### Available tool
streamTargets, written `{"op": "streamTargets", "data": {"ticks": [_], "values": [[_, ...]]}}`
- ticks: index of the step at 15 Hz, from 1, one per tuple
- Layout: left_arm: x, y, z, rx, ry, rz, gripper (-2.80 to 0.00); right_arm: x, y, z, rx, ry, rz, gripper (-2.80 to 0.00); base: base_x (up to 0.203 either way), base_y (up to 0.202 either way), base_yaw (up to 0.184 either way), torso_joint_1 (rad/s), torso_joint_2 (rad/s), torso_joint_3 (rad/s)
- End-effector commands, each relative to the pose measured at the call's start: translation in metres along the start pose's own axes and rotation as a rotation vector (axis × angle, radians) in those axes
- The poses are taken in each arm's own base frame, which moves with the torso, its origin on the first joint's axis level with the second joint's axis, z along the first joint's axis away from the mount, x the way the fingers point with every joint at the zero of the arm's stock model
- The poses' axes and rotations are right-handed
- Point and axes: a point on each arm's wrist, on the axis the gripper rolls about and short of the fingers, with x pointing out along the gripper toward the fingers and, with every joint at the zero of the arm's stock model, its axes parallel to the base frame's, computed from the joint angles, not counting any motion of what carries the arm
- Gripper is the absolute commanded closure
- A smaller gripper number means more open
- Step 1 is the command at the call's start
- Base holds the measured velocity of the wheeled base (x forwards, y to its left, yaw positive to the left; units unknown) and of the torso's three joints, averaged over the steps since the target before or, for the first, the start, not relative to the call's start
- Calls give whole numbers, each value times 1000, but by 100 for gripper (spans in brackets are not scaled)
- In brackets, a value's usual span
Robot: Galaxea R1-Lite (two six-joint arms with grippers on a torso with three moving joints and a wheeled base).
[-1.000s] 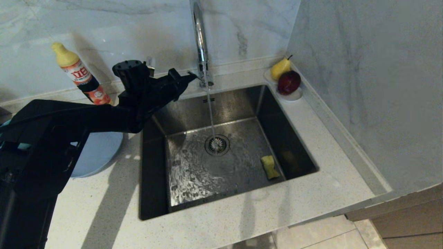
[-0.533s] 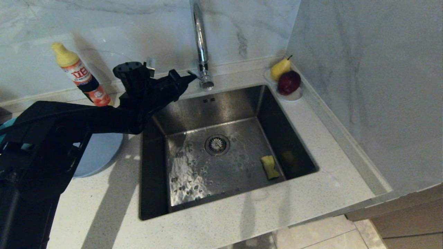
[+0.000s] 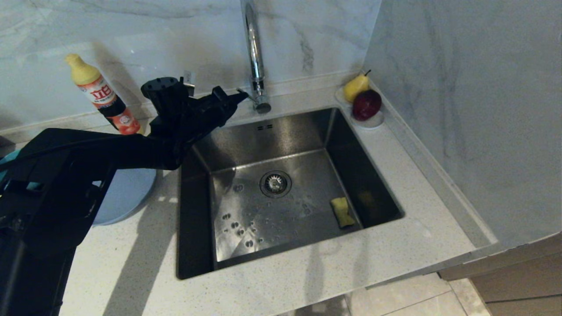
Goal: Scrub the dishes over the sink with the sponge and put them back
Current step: Turn off the faucet
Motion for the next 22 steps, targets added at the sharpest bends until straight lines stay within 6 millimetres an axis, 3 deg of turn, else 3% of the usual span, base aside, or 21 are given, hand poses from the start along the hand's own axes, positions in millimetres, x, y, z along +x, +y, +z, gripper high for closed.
{"op": "streamTargets", "data": {"ticks": [1,4,6,12,15,19,22], "values": [[-2,-1,4,1,-6,-4,0,0,0,0,0,-2,1,0,0,0,0,0,0,0],[-8,-9,4,-13,8,6,0,0,0,0,0,-2,1,0,0,0,0,0,0,0],[-22,-25,4,-22,27,14,0,0,0,0,0,-2,0,0,0,0,0,0,0,0],[-91,-123,17,7,57,-75,0,0,0,0,0,-2,1,0,0,0,0,0,0,0],[-137,-154,10,123,78,-48,0,0,0,0,0,-2,1,0,0,0,0,0,0,0],[-184,-167,-1,452,18,257,0,0,0,0,0,-2,1,0,0,0,0,0,0,0],[-221,-189,-3,549,-82,417,0,0,0,0,0,-2,1,0,0,0,0,0,0,0]]}}
